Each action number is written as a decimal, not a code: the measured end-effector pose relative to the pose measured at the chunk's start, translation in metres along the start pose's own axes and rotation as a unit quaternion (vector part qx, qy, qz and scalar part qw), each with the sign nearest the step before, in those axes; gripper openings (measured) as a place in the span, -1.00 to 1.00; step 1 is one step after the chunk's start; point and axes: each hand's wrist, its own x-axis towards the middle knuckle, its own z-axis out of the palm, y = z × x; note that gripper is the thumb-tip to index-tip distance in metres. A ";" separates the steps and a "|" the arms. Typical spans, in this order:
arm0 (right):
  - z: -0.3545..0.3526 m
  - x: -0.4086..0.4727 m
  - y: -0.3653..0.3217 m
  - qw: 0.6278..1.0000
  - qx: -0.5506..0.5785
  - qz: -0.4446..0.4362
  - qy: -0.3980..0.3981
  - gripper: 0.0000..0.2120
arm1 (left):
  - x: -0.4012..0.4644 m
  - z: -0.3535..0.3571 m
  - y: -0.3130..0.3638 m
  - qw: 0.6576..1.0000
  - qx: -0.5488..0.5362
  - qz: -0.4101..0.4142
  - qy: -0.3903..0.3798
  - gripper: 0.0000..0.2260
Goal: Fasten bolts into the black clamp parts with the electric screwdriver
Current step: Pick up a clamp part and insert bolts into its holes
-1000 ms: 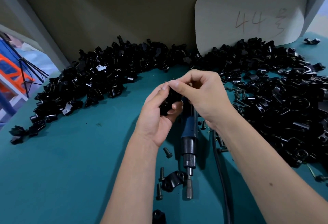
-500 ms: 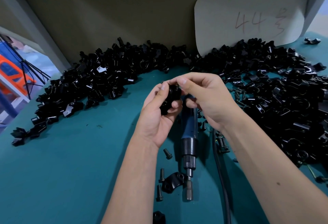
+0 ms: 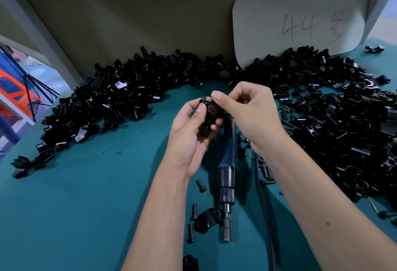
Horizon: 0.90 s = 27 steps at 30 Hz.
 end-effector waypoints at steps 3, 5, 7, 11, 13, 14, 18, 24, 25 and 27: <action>-0.002 -0.002 -0.006 0.997 -0.019 -0.041 -0.064 -0.95 | 0.001 0.000 -0.003 0.998 0.050 0.025 -0.006 -0.78; -0.005 -0.002 -0.008 0.994 -0.046 -0.056 -0.084 -0.93 | 0.001 0.001 -0.003 0.997 0.061 0.039 -0.007 -0.77; -0.009 0.000 -0.010 0.991 -0.071 -0.069 -0.092 -0.94 | 0.001 -0.001 -0.003 0.996 0.067 0.053 -0.009 -0.79; -0.009 0.000 -0.008 0.967 -0.194 -0.134 -0.098 -0.87 | 0.003 -0.006 -0.004 0.992 0.096 0.086 -0.016 -0.78; -0.007 0.000 -0.005 0.941 -0.274 -0.166 -0.111 -0.81 | 0.003 -0.006 -0.004 0.990 0.116 0.085 -0.014 -0.72; -0.006 0.000 -0.004 0.929 -0.306 -0.172 -0.118 -0.80 | 0.004 -0.005 -0.005 0.989 0.127 0.081 -0.010 -0.69; -0.008 0.001 -0.002 0.921 -0.338 -0.148 -0.127 -0.65 | 0.005 -0.008 -0.006 0.979 0.183 0.086 -0.008 -0.69; -0.010 -0.001 -0.011 0.901 -0.373 -0.123 -0.185 -0.60 | 0.004 -0.010 -0.003 0.979 0.176 0.102 -0.018 -0.79; -0.010 0.000 -0.011 0.898 -0.375 -0.120 -0.196 -0.64 | 0.004 -0.012 -0.002 0.979 0.172 0.107 -0.020 -0.80; -0.010 0.001 -0.011 0.899 -0.375 -0.116 -0.197 -0.65 | 0.004 -0.014 -0.001 0.977 0.177 0.114 -0.024 -0.79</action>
